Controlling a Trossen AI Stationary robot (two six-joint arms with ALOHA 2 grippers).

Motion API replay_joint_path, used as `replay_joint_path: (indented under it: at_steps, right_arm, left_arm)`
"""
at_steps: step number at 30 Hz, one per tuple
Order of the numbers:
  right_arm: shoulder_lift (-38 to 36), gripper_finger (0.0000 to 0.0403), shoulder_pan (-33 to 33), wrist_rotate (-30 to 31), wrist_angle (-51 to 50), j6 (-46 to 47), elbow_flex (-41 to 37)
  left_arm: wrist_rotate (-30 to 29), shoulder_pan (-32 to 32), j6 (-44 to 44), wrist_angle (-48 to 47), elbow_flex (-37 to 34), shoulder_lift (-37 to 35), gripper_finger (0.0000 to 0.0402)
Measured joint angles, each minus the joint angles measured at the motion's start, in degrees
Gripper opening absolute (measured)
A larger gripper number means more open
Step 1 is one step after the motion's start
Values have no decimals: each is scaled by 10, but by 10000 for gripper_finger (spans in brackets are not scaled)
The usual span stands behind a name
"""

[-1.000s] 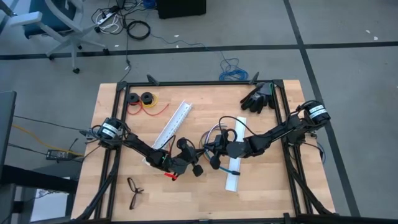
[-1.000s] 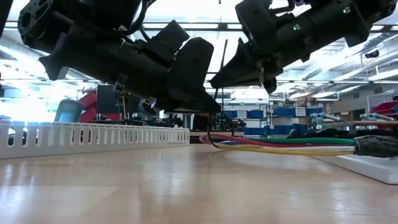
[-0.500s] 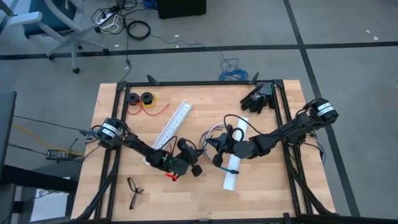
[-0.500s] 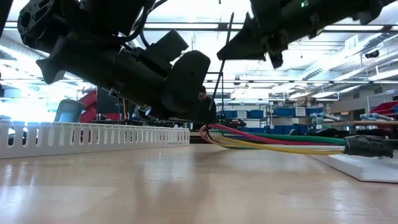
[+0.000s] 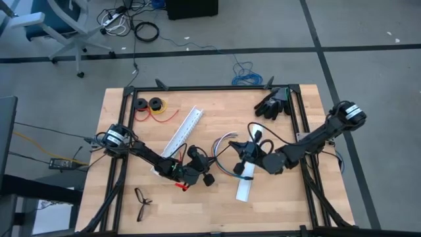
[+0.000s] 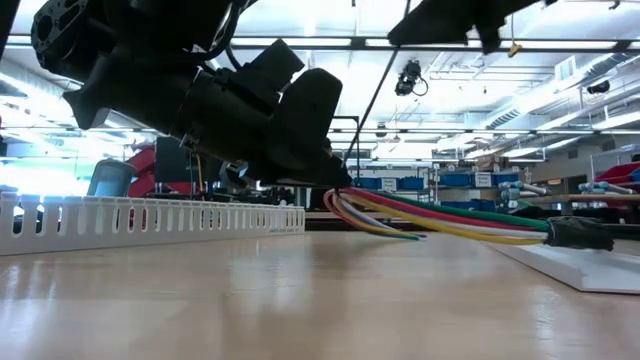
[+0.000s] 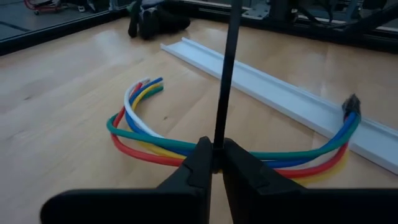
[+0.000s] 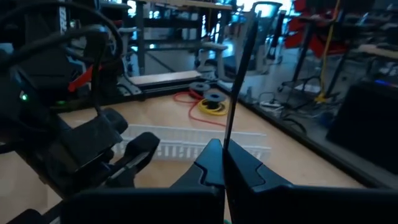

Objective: Ziptie cables
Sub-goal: Wrap the cable wires together using the black zip tie, then put the zip-tied cables into the white cable duct

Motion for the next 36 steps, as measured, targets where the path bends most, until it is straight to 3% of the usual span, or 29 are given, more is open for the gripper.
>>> replay_joint_path:
  at_steps: [8,16,22,30,36]
  right_arm:
    - [-9,0,14,27,-12,4,0]
    - [-11,6,-30,-131,-137,168,2]
    - [-11,50,-51,-220,-176,210,2]
    - [-10,117,-64,-248,-210,210,2]
    - [-9,134,-68,-248,-251,200,2]
  left_arm:
    - [4,3,0,-9,-1,1,37]
    - [10,2,3,2,-4,5,38]
    - [30,2,12,2,-4,4,41]
    - [97,4,23,8,-3,4,109]
    - [120,1,81,7,-2,-13,159]
